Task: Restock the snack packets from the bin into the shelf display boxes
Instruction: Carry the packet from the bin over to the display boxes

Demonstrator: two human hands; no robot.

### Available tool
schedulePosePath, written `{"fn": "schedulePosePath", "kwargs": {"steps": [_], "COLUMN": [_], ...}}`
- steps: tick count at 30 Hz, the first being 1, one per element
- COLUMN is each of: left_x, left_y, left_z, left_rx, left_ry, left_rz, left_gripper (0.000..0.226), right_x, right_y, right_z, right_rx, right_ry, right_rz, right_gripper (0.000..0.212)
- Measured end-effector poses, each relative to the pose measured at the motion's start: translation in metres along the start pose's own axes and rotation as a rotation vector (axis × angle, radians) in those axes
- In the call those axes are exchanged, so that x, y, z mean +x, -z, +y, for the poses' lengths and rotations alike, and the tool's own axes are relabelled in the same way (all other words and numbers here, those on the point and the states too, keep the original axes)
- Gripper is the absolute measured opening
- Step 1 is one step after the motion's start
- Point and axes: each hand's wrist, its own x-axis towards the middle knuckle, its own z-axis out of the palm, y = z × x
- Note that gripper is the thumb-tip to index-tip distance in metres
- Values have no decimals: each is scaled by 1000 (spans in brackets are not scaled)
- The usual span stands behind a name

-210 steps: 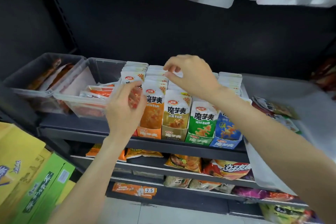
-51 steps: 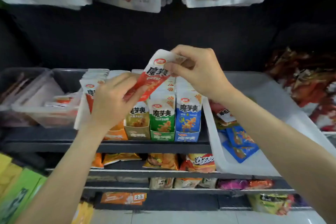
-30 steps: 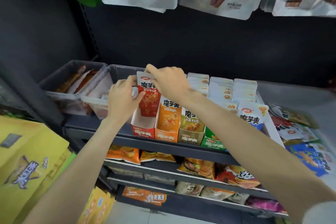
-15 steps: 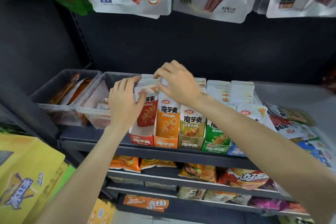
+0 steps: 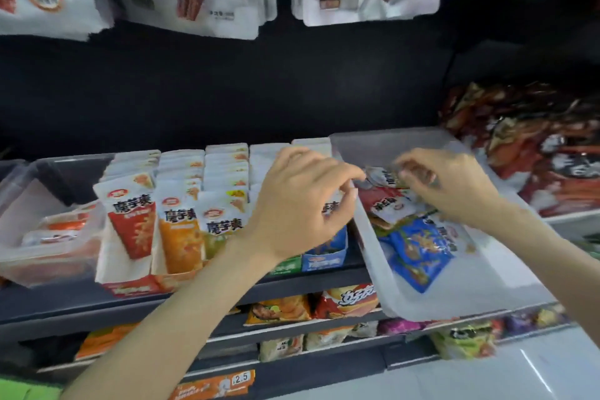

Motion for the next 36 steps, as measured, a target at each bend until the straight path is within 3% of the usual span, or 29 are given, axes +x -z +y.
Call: {"fn": "schedulePosePath", "kwargs": {"steps": [3, 7, 10, 12, 15, 17, 19, 22, 25, 26, 29, 36], "left_x": [11, 17, 26, 32, 36, 38, 40, 41, 43, 45, 48, 34], "left_y": [-39, -73, -89, -99, -110, -114, -116, -118, -118, -116, -111, -79], "left_z": [9, 18, 20, 16, 11, 12, 17, 24, 28, 30, 39, 49], "left_rx": [112, 168, 182, 174, 132, 128, 78, -155, -495, -589, -719, -726], "left_ry": [0, 24, 57, 86, 118, 107, 152, 357, 616, 678, 736, 803], "left_rz": [-159, -404, -479, -494, -645, -767, -832, -770, -553, -487, -444, -343], "left_gripper": [20, 28, 34, 35, 61, 85, 93, 78, 37, 27, 24, 31], "right_x": [-15, -12, -4, 0, 3, -1, -8, -15, -16, -17, -17, 2], "right_y": [-17, -41, -54, -59, -56, -43, -29, 1, 30, 38, 45, 45], "right_z": [45, 65, 71, 74, 79, 81, 83, 82, 77, 73, 66, 39], "right_rx": [-98, -276, -316, -270, -268, -305, -327, -118, 245, 354, 600, 803], "right_ry": [-85, 100, 193, 158, 248, 341, 368, 252, 126, 54, -135, -171], "right_rz": [-234, -439, -604, -689, -623, -576, -496, -256, 27, 54, 1, -138], "right_gripper": [26, 47, 67, 58, 27, 28, 26, 18, 19, 16, 9, 13]}}
